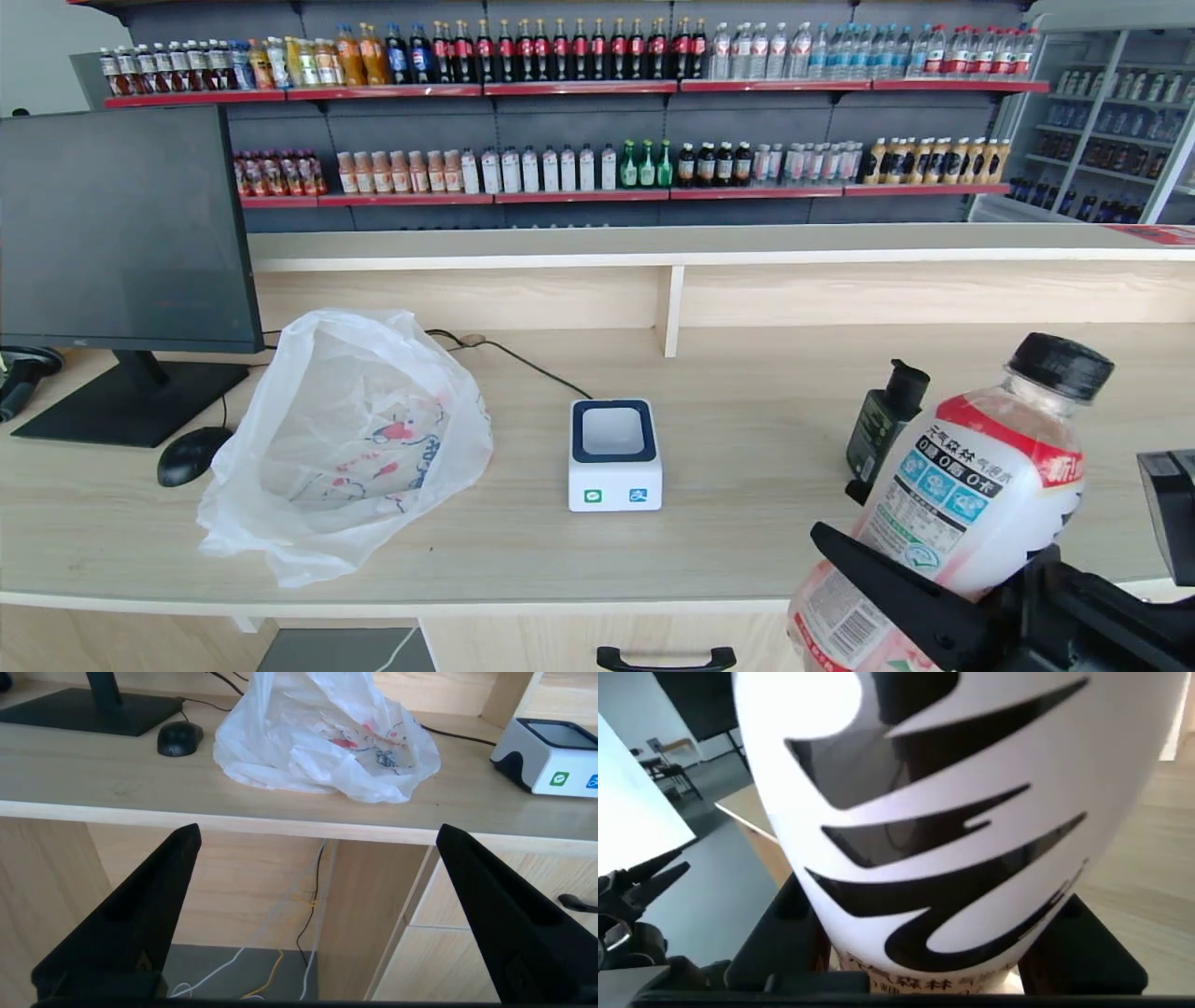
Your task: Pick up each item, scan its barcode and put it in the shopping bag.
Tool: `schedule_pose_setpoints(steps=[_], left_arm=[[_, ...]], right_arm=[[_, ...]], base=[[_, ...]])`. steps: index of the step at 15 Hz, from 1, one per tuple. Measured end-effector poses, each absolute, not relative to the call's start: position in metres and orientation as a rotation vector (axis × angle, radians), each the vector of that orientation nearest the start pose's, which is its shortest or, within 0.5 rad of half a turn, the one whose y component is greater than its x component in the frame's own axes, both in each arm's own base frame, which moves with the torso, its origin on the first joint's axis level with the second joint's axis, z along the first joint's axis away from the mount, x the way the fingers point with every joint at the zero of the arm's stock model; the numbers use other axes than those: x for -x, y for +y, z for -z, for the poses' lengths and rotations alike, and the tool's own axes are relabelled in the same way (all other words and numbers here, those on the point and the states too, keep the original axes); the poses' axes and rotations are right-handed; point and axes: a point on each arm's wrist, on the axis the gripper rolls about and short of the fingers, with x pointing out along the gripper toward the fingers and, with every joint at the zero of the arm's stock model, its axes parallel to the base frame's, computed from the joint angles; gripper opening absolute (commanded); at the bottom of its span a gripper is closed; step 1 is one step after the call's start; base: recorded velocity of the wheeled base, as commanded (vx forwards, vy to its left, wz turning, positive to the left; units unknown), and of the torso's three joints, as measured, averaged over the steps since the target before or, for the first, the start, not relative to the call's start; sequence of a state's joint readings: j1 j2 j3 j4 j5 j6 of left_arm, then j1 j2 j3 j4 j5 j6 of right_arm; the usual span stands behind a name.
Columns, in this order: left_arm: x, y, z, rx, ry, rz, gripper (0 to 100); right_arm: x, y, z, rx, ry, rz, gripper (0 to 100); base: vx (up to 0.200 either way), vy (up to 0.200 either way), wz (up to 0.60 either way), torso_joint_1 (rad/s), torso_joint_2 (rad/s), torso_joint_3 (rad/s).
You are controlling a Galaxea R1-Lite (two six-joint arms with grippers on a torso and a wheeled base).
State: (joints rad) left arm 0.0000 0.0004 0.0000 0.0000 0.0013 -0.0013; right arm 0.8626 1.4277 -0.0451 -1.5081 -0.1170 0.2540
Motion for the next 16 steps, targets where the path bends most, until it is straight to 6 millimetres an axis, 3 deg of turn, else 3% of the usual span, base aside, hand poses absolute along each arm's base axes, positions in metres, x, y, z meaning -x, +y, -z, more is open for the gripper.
schedule_pose_setpoints(steps=[5,11,16], left_arm=[[0.023,0.0,-0.075,0.001,0.0,-0.001,100],[0.023,0.0,-0.075,0.001,0.0,-0.001,100],[0.023,0.0,-0.075,0.001,0.0,-0.001,100]], right_arm=[[-0.116,0.141,-0.167,-0.52,0.027,-0.885,0],[-0.137,0.168,-0.19,-0.78,0.03,-0.986,0],[-0.147,0.185,-0.215,-0.879,-0.028,-1.058,0]], base=[[0.0,0.0,0.0,0.0,0.0,0.0],[0.0,0.0,0.0,0.0,0.0,0.0],[0.0,0.0,0.0,0.0,0.0,0.0]])
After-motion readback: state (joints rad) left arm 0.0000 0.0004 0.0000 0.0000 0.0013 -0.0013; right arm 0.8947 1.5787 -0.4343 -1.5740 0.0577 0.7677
